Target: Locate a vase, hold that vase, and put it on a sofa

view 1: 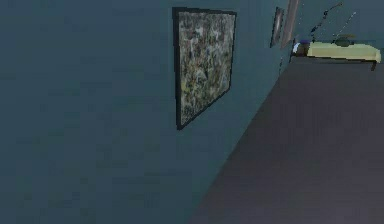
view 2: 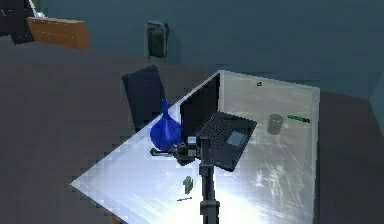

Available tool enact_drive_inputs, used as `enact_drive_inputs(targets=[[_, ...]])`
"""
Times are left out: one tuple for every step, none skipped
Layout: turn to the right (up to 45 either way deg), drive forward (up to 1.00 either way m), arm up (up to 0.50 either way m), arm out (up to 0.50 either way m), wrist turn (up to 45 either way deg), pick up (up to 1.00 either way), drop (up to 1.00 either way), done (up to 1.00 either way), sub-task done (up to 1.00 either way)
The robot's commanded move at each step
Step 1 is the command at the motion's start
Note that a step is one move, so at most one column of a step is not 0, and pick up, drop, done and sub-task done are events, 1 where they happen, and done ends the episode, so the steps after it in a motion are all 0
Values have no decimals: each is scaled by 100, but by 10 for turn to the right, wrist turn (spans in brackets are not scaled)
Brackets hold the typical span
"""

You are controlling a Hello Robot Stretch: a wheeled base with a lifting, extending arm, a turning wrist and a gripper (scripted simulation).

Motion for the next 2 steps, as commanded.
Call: enact_drive_inputs(targets=[[0,0,0,0,0,100,0,0,0],[0,0,10,0,0,0,0,0,0]])
